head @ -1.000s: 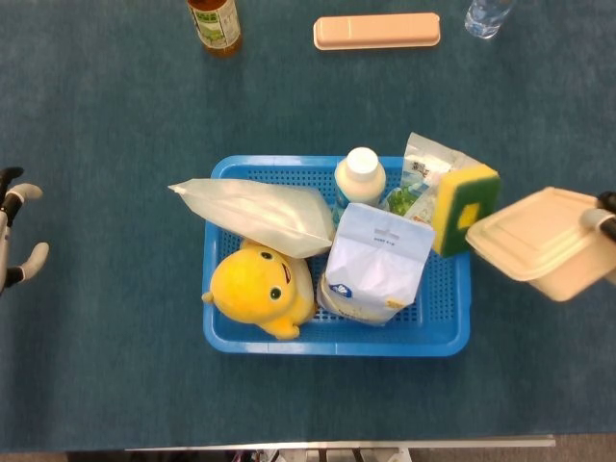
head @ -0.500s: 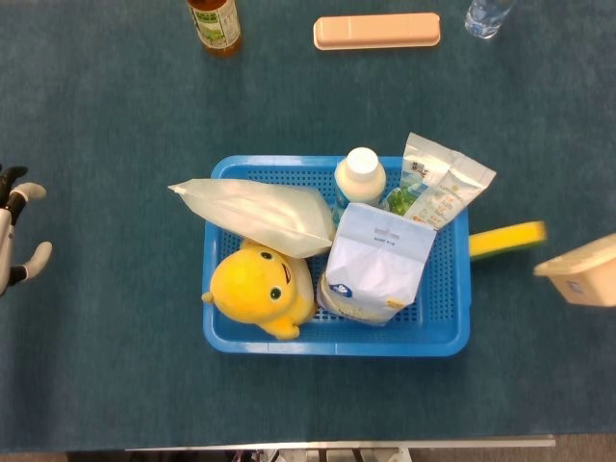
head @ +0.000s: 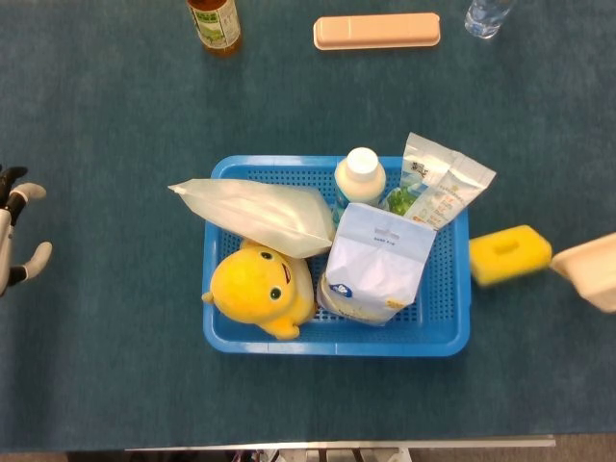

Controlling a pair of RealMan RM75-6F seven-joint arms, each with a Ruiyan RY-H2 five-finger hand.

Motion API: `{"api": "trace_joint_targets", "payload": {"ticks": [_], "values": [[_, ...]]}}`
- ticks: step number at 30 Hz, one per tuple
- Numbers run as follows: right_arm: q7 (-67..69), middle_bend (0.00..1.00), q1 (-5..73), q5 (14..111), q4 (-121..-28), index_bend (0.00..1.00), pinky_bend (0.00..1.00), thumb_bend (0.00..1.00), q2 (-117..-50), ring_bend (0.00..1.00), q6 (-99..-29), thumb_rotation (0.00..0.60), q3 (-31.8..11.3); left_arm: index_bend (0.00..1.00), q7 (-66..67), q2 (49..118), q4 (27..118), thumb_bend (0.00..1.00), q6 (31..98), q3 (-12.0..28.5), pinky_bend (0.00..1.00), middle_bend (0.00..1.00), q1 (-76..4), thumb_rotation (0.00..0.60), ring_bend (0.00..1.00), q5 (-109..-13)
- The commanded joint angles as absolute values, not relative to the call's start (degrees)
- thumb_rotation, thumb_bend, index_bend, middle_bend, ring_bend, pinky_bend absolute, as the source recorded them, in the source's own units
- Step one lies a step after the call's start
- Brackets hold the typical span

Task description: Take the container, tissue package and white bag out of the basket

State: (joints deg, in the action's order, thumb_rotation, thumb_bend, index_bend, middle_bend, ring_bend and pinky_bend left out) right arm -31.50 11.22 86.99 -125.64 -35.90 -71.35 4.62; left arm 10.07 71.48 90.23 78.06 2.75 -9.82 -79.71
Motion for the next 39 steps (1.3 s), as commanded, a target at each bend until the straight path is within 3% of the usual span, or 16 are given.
{"api": "trace_joint_targets", "payload": {"ticks": [1,7,17,27,39], "values": [[-31.13,0.19,11.18,87.01,-125.61,0.11,0.49,0.0,-35.98,0.19,-71.13,0.6,4.46,0.3,9.95,71.51,90.15,0.24,78.14,2.7,0.3,0.18,-9.75,0.6,0.12,-79.75],[-26.95,0.17,11.45,90.86,-122.07,0.09,0.46,0.0,-39.53,0.17,-73.05,0.6,2.75,0.3,9.59,71.41,90.09,0.24,78.39,2.66,0.3,0.18,-9.6,0.6,0.12,-79.88],[-17.37,0.17,15.89,104.47,-106.6,0.09,0.45,0.0,-52.56,0.17,-77.23,0.6,-1.07,0.3,8.89,71.54,89.45,0.24,78.29,2.56,0.3,0.18,-9.41,0.6,0.12,-79.71],[-7.63,0.17,21.47,108.92,-96.13,0.09,0.45,0.0,-62.1,0.17,-75.01,0.6,-1.12,0.3,8.06,71.43,89.01,0.24,78.45,2.41,0.3,0.18,-8.94,0.6,0.12,-79.49],[1.36,0.11,25.02,112.58,-88.77,0.02,0.45,0.0,-69.55,0.12,-78.73,0.6,-0.68,0.3,7.29,71.51,88.57,0.24,78.54,2.37,0.3,0.18,-8.7,0.6,0.12,-79.58]]}}
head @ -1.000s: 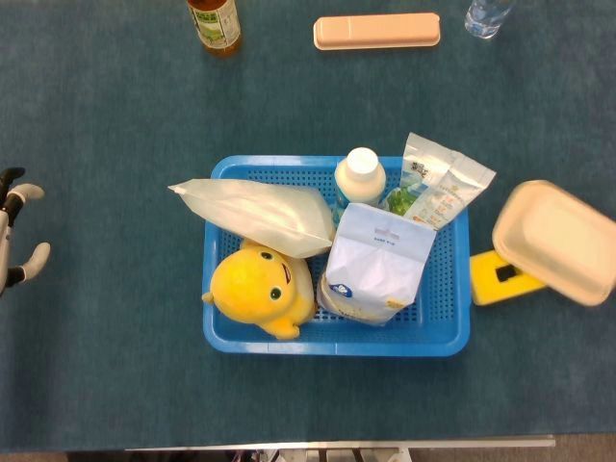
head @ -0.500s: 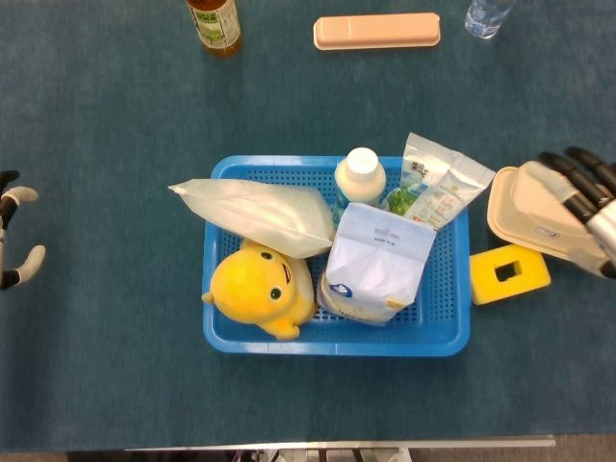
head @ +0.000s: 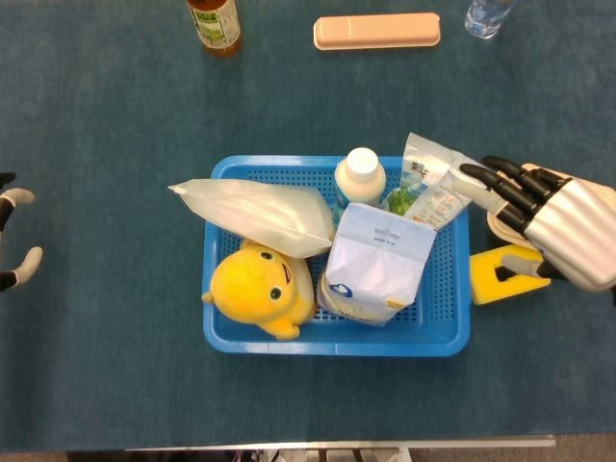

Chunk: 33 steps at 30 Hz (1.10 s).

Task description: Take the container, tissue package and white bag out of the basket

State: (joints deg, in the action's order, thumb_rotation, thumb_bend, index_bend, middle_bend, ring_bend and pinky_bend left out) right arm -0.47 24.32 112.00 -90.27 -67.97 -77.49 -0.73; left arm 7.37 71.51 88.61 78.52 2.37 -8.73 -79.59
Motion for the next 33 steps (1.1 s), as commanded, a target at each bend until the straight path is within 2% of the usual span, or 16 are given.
{"api": "trace_joint_targets", "payload": {"ticks": [1,16,33], "values": [[2.2,0.11,25.21,112.63,-88.12,0.02,0.45,0.0,-70.22,0.12,-79.2,0.6,-0.73,0.3,7.22,71.52,88.53,0.24,78.56,2.37,0.3,0.18,-8.67,0.6,0.12,-79.59],[13.78,0.11,29.52,109.88,-77.99,0.02,0.45,0.0,-79.43,0.12,-79.92,0.6,-1.08,0.3,6.18,71.47,88.12,0.24,78.56,2.32,0.3,0.18,-8.26,0.6,0.12,-79.4],[19.61,0.13,33.39,109.16,-75.14,0.02,0.45,0.0,-82.92,0.12,-77.95,0.6,1.19,0.3,5.47,71.33,87.77,0.24,78.51,2.3,0.3,0.18,-8.19,0.6,0.12,-79.86]]}}
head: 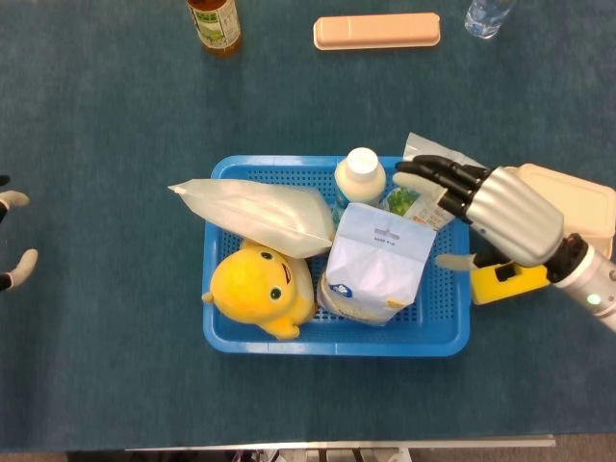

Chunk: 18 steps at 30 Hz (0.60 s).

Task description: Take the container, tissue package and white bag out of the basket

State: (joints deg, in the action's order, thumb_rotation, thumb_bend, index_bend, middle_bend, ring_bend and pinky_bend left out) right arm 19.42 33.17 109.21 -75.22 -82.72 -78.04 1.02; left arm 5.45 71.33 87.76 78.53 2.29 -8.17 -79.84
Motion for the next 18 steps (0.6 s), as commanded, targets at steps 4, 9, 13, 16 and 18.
{"api": "trace_joint_targets", "payload": {"ticks": [4,9,13,16,18], "values": [[20.5,0.15,33.9,108.87,-74.94,0.02,0.48,0.0,-83.57,0.14,-77.94,0.6,1.47,0.3,5.46,71.32,87.81,0.24,78.5,2.3,0.3,0.18,-8.19,0.6,0.12,-79.94],[22.74,0.25,34.42,108.39,-74.23,0.11,0.55,0.0,-84.63,0.24,-78.34,0.6,1.81,0.3,5.34,71.28,87.81,0.24,78.6,2.26,0.3,0.18,-8.05,0.6,0.12,-79.93],[23.78,0.35,34.7,107.97,-73.61,0.23,0.6,0.0,-85.28,0.34,-78.58,0.6,1.96,0.31,5.16,71.24,87.77,0.24,78.7,2.25,0.3,0.18,-7.95,0.6,0.12,-79.95],[24.19,0.4,34.85,107.56,-73.2,0.3,0.62,0.0,-85.62,0.39,-78.67,0.6,2.07,0.31,5.05,71.24,87.74,0.24,78.78,2.2,0.3,0.18,-7.85,0.6,0.12,-79.99],[24.28,0.43,34.92,107.32,-73.01,0.35,0.63,0.0,-85.76,0.42,-78.63,0.6,2.14,0.31,5.02,71.27,87.71,0.24,78.81,2.18,0.3,0.18,-7.8,0.6,0.12,-80.0]]}}
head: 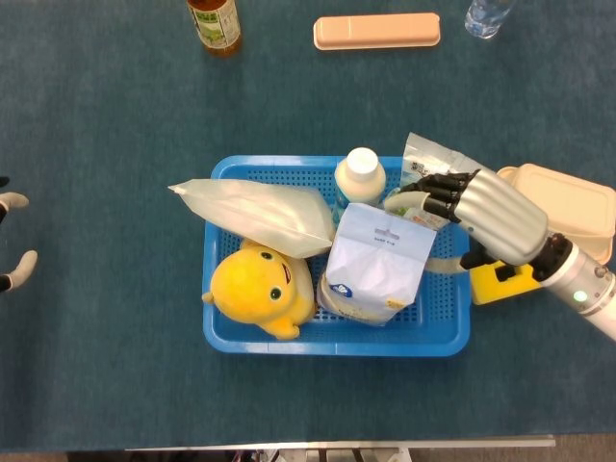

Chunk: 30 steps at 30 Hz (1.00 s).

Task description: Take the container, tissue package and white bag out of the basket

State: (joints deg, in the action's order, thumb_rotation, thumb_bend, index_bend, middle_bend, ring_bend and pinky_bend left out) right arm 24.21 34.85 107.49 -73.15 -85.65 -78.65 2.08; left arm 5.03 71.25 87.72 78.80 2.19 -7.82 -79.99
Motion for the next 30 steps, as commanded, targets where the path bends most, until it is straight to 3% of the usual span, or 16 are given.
{"api": "trace_joint_targets", "payload": {"ticks": [1,12,24,30], "values": [[24.29,0.44,34.93,107.2,-72.93,0.37,0.63,0.0,-85.84,0.43,-78.64,0.6,2.17,0.31,5.0,71.27,87.69,0.24,78.82,2.18,0.3,0.18,-7.78,0.6,0.12,-80.0],[26.04,0.56,35.2,105.44,-73.19,0.5,0.67,0.01,-86.07,0.55,-78.27,0.6,2.42,0.31,4.86,71.32,87.59,0.24,78.86,2.18,0.3,0.18,-7.64,0.6,0.12,-79.99],[27.13,0.69,34.86,102.74,-73.54,0.68,0.7,0.29,-86.78,0.68,-78.32,0.6,1.48,0.31,4.8,71.43,87.41,0.24,78.72,2.18,0.3,0.18,-7.59,0.6,0.12,-79.93],[27.61,0.72,34.79,101.99,-73.96,0.73,0.71,0.38,-86.93,0.71,-78.48,0.6,1.08,0.32,4.69,71.52,87.24,0.24,78.63,2.16,0.3,0.18,-7.57,0.6,0.12,-79.93]]}}
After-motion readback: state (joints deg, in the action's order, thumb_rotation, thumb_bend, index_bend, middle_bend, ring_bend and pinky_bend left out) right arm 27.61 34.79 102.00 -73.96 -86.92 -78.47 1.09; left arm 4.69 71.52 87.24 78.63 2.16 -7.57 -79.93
